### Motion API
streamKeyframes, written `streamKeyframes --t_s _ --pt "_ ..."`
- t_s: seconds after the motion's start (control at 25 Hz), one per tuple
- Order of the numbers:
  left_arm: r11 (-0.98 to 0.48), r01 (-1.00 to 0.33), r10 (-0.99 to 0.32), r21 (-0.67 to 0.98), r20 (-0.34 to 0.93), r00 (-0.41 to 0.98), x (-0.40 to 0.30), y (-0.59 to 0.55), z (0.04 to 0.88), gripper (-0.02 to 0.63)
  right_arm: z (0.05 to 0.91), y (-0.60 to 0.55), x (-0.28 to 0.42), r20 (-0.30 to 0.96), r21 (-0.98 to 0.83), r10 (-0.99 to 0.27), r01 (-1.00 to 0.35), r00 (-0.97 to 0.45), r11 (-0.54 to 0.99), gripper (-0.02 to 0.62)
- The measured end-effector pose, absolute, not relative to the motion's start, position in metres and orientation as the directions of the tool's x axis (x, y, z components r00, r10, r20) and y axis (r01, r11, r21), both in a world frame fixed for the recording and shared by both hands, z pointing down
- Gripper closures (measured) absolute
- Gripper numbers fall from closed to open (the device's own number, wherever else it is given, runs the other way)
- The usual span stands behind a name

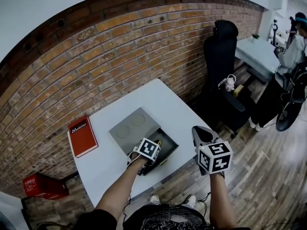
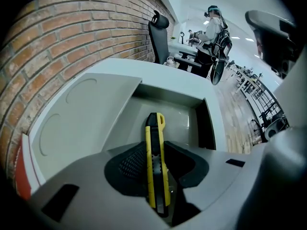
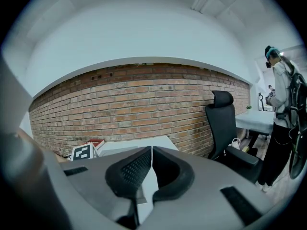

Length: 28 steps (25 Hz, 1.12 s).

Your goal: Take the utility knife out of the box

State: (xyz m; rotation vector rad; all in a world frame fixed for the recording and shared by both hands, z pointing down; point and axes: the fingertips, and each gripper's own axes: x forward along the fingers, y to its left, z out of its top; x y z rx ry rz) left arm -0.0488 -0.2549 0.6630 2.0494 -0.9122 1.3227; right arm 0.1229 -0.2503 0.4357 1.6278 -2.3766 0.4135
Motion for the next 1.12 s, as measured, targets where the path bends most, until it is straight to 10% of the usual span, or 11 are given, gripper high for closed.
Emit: streamKeyframes --t_s 1.12 --pt "-0.548 -0.836 -0.638 0.037 0.628 0.446 -0.046 -0.279 0.506 0.477 0.414 -0.253 0.092 0.289 -0.109 -0.828 -0.876 -0.48 0.47 0.574"
